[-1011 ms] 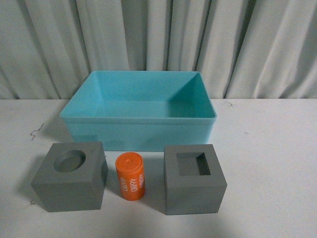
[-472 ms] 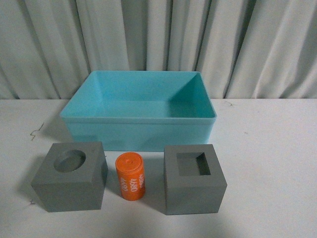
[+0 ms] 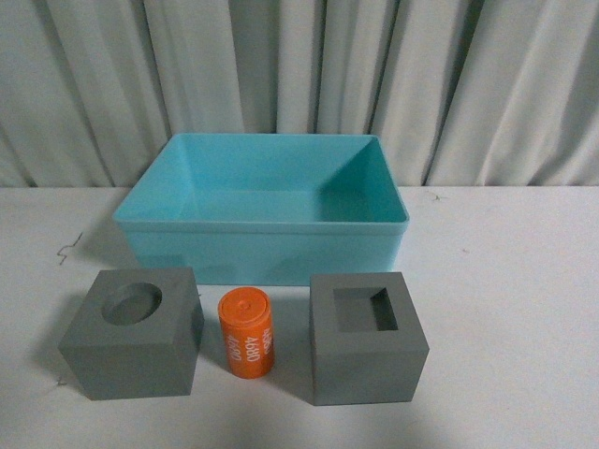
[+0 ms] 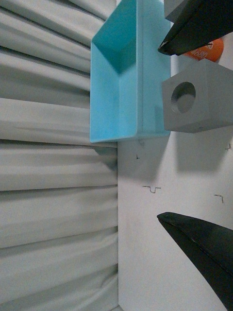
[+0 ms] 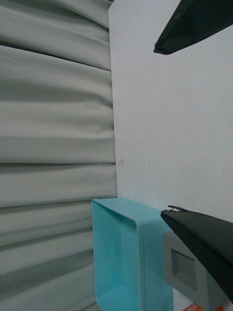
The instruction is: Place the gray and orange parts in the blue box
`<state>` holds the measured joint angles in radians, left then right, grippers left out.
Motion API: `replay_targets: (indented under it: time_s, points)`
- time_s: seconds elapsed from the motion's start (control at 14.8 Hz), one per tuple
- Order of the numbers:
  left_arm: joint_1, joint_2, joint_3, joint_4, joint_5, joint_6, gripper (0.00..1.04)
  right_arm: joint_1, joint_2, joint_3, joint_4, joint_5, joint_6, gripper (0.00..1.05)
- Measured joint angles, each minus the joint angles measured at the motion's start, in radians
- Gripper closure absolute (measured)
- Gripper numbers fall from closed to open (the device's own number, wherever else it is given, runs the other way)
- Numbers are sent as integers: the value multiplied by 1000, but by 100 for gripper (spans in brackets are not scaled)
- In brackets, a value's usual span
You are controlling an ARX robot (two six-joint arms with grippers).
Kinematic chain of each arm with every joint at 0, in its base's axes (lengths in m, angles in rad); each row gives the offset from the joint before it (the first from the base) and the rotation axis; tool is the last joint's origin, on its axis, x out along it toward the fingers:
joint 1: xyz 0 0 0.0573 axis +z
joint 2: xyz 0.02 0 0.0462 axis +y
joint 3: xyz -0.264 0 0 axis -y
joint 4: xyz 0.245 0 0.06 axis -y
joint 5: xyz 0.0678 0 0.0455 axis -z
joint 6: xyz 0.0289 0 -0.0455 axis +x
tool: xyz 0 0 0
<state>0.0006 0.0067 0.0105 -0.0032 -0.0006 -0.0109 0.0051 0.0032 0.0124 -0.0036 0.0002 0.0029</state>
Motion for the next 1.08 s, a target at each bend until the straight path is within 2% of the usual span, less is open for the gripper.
replay_targets:
  time_s: [1.08]
  points:
    - [0, 0, 0, 0, 0, 0, 7, 0, 0, 0, 0, 0, 0, 6]
